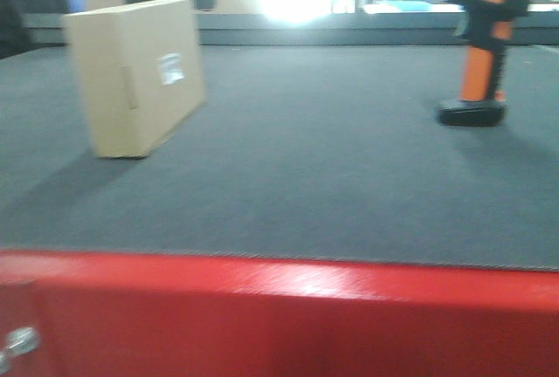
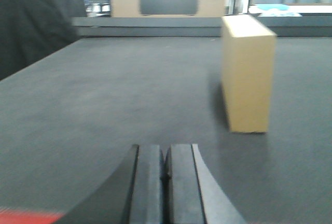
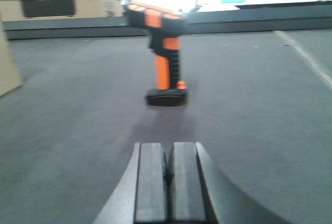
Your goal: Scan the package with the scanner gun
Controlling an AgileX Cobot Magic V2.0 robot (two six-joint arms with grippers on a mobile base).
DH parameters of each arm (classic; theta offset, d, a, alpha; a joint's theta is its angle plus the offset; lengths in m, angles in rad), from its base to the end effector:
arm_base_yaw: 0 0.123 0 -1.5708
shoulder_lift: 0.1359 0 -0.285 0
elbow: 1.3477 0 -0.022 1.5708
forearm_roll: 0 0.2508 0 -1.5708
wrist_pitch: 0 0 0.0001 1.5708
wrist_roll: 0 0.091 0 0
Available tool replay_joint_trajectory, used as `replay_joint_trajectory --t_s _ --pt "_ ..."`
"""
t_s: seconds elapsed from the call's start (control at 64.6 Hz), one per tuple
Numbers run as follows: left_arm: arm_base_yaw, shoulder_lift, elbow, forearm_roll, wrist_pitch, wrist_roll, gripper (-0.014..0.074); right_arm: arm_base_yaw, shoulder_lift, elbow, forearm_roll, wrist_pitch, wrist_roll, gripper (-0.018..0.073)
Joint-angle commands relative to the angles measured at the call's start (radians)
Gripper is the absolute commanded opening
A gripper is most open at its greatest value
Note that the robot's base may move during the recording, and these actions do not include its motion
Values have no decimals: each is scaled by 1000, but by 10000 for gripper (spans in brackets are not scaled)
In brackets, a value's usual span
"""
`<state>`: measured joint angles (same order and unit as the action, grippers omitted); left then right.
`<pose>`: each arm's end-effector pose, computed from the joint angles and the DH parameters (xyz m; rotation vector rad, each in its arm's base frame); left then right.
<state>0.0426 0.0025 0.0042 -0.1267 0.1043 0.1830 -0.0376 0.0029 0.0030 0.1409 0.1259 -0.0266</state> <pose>0.0569 0.0012 0.2022 0.0217 1.5940 0.0671 0.0568 -0.0005 0.2007 0.1080 1.6110 0.0726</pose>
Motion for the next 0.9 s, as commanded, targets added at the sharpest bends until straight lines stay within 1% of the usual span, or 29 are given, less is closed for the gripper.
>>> replay_joint_trajectory --t_s 0.0,0.882 --pt "-5 -3 -4 -2 -16 -8 -111 -1 -3 -3 -7 -23 -1 -162" --pt "-5 -3 -4 -2 -16 -8 -111 1 -3 -3 -7 -23 -1 -162"
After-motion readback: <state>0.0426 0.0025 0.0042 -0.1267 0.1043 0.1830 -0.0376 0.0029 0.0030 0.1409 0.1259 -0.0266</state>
